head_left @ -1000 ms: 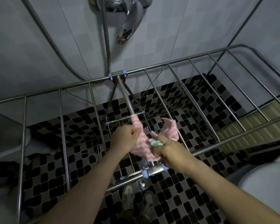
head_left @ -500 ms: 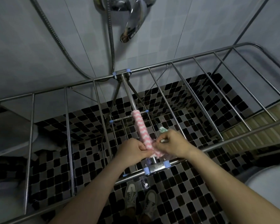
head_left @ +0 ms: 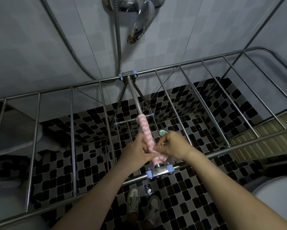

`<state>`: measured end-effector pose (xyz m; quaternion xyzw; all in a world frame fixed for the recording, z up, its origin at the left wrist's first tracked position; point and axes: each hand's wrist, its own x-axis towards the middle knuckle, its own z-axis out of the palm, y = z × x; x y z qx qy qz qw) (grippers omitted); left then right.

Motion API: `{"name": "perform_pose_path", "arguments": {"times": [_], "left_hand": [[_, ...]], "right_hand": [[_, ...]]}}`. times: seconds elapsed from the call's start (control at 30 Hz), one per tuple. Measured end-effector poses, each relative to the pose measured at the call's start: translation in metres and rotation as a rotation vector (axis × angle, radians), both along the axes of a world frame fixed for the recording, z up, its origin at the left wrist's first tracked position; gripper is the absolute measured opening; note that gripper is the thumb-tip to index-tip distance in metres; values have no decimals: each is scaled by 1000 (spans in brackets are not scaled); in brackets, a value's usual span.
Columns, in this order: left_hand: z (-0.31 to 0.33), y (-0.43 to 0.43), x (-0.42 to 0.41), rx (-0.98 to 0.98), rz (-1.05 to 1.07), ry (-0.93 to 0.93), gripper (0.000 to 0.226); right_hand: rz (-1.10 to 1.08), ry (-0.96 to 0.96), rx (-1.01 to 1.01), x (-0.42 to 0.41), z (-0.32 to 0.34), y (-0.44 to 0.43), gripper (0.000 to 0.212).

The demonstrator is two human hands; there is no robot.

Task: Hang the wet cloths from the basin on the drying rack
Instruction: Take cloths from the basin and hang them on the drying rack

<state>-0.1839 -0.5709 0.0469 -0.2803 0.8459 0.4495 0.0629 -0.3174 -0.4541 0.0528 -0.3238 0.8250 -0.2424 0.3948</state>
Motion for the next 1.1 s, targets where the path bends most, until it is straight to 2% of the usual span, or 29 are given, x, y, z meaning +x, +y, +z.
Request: {"name": "perform_pose_path", "arguments": {"times": [0.1, 0.13, 0.37, 0.43, 0.5, 0.6, 0.67, 0.73, 0.8, 0.87, 0.93, 1.1], "left_hand": [[3, 4, 0, 122, -4, -4, 98], [3, 5, 1, 135, -18, -13, 106], [5, 3, 2, 149, -67, -38, 112], [7, 2, 3, 132, -74, -46, 112], [13, 2, 3, 103, -41, -19, 106], [25, 1, -4, 37, 172, 153, 71], [39, 1, -15, 110, 282, 283, 44], [53, 5, -28, 252, 219, 376, 30], [66, 14, -38, 323, 89, 406, 25], [76, 22, -43, 362, 67, 439, 16], [85, 24, -43, 455, 166, 473, 10], [101, 16, -40, 628, 388, 542, 17]], "right_hand": [[-6, -49, -15, 3, 1, 1, 15], [1, -61, -22, 4, 2, 2, 13], [40, -59, -22, 2, 10, 1, 4], [10, -60, -43, -3, 18, 3, 15], [-81, -103, -99, -11, 33, 8, 23], [-218, -183, -226, -26, 64, 15, 28], [-304, -305, -350, -32, 87, 18, 28], [-368, -468, -475, -36, 104, 20, 26], [-421, -601, -571, -39, 113, 21, 26], [-445, -648, -616, -40, 116, 20, 27], [-451, -648, -620, -40, 117, 21, 29], [-408, -547, -611, -38, 120, 27, 26]]}}
